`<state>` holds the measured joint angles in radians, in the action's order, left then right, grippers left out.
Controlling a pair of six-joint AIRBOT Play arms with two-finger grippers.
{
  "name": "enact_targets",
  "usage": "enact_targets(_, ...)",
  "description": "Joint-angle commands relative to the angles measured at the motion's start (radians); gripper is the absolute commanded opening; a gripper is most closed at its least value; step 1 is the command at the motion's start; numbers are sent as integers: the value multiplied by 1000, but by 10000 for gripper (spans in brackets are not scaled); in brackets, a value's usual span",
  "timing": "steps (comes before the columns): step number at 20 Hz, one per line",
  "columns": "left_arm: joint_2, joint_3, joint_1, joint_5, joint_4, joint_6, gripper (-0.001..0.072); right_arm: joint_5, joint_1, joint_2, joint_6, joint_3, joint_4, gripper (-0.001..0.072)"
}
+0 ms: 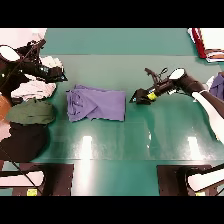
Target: Fold the shirts.
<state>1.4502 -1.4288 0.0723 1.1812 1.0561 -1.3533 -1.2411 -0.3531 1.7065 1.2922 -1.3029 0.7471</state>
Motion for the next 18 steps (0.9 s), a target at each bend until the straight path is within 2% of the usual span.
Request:
enact_targets(1,-1,-26,0,27,-41,0,356,85,-38,79,17,0,-72,594)
enact_targets(5,-1,-26,0,27,-68,0,356,196,-137,150,2,-1,-235,593)
enact_targets(6,-1,-26,0,27,-74,0,355,229,-165,156,-17,-1,-270,552)
enact_targets(7,-1,-26,0,27,-79,0,356,262,-190,156,-21,-2,-283,551)
enact_targets(8,-1,-26,0,29,-81,0,281,290,-214,156,-21,-10,-281,543)
enact_targets(9,-1,-26,0,34,-84,8,24,306,-231,156,-23,-25,-275,438)
enact_targets(12,-1,-26,0,51,-138,20,26,306,-249,155,-97,-114,-272,32)
enact_targets(14,-1,-26,-7,71,-163,19,25,276,-219,141,-93,-193,-206,15)
enact_targets(18,-1,-26,-98,100,-163,20,26,165,-24,31,48,-346,82,15)
